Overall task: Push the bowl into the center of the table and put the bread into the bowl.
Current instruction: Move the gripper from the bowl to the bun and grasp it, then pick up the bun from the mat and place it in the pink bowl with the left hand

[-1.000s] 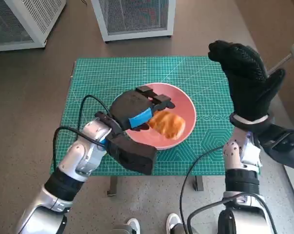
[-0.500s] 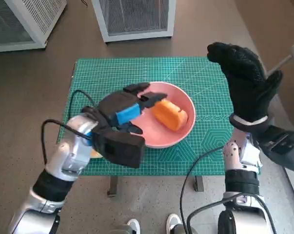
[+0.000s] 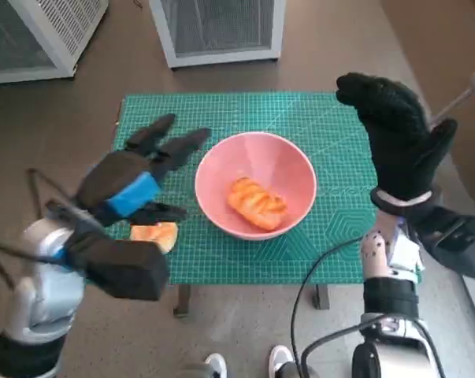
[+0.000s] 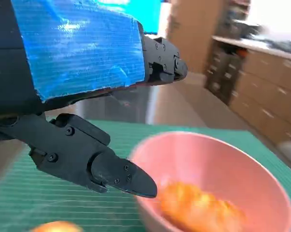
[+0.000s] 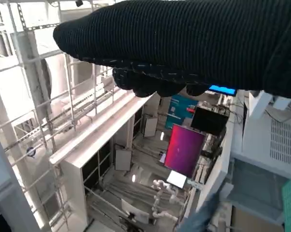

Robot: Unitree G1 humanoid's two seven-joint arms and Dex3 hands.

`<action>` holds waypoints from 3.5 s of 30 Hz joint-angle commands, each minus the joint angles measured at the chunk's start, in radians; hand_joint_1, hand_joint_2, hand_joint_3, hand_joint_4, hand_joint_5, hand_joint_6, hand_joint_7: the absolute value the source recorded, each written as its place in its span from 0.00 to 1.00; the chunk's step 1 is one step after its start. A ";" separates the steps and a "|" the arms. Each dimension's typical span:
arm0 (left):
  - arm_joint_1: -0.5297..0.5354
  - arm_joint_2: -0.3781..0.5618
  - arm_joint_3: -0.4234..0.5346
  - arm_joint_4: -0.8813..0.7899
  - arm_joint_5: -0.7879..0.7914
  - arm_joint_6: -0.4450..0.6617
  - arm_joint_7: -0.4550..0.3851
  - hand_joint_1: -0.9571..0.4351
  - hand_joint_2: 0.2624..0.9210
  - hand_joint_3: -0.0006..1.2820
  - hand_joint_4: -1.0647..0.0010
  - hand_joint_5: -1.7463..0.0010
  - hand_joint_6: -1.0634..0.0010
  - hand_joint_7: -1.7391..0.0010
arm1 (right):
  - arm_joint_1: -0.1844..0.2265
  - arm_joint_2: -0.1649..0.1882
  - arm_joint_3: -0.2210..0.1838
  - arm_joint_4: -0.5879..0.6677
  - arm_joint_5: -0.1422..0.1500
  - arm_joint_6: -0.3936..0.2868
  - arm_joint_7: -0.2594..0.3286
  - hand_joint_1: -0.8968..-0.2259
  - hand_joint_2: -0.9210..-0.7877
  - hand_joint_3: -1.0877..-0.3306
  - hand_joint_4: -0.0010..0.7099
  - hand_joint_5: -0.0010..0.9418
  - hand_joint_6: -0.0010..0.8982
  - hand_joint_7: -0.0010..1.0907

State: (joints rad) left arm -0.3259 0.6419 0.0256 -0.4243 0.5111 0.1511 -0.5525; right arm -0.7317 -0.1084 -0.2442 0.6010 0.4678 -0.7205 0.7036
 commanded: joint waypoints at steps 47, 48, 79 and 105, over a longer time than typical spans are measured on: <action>0.047 0.022 -0.250 0.277 0.112 0.167 -0.002 0.60 0.68 0.00 0.98 0.99 0.83 1.00 | 0.023 0.006 0.000 -0.016 0.035 0.082 0.035 0.47 0.00 0.65 0.32 0.00 0.02 0.53; 0.040 0.017 -0.257 0.295 0.116 0.169 0.004 0.60 0.69 0.00 0.97 0.99 0.83 1.00 | 0.023 0.005 0.000 -0.016 0.033 0.079 0.033 0.47 0.00 0.65 0.32 0.00 0.02 0.53; -0.032 -0.019 -0.289 0.460 0.185 0.142 0.167 0.70 0.99 0.06 0.33 0.43 0.44 0.37 | 0.025 -0.007 -0.005 0.004 -0.013 0.024 0.012 0.47 0.00 0.64 0.33 0.00 0.01 0.52; -0.135 -0.102 -0.126 0.190 0.140 -0.045 0.398 0.69 0.96 0.00 0.19 0.44 0.34 0.38 | 0.007 -0.013 -0.004 0.026 -0.002 0.039 0.026 0.46 0.00 0.64 0.33 0.00 0.01 0.52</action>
State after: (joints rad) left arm -0.4398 0.5539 -0.0877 -0.2223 0.6356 0.1231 -0.1722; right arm -0.7321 -0.1164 -0.2494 0.6148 0.4676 -0.6935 0.7228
